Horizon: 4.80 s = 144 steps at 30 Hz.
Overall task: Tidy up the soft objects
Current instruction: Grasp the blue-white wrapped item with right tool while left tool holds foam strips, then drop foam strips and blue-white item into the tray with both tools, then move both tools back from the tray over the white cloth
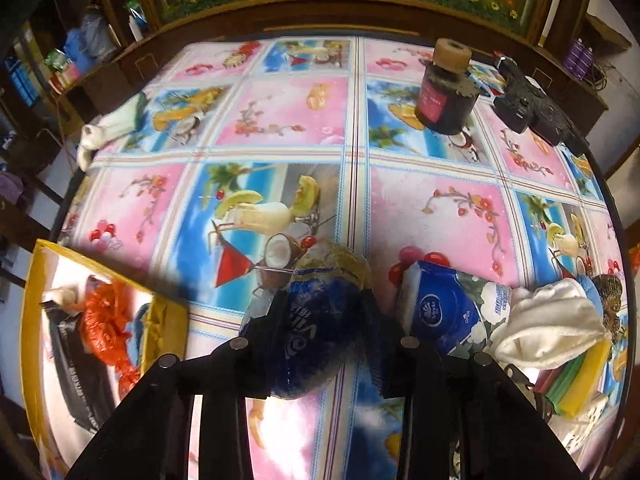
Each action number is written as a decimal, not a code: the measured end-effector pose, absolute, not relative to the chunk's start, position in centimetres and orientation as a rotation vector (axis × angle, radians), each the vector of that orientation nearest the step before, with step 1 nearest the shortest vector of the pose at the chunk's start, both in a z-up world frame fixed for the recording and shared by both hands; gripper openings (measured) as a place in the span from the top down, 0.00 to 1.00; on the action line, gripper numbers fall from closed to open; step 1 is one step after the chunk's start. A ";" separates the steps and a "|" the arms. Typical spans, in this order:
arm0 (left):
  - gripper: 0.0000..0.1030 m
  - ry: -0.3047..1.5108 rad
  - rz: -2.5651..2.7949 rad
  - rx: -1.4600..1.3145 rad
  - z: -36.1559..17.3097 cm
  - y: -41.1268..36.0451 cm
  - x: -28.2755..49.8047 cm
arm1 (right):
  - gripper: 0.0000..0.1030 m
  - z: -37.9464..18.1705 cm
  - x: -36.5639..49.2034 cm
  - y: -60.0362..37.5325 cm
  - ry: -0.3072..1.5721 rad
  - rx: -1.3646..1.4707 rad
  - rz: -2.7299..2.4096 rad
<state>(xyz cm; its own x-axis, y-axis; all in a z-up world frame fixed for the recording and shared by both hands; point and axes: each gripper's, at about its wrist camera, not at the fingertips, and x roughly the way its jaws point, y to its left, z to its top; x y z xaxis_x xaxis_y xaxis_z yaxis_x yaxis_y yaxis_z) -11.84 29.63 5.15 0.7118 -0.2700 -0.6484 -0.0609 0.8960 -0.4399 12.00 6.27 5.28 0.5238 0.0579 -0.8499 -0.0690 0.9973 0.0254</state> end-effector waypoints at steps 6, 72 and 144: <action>0.55 0.848 -0.024 -0.381 5.6 30.6 -8.0 | 0.68 8.7 8.4 5.7 0.931 0.088 0.215; 0.38 0.615 0.151 -0.442 12.3 24.8 -17.2 | 0.06 9.5 -21.5 -0.2 0.537 -0.023 0.500; 0.38 0.914 -0.249 -0.339 6.4 11.1 -12.7 | 0.12 5.7 -5.2 -12.9 0.543 0.174 -0.030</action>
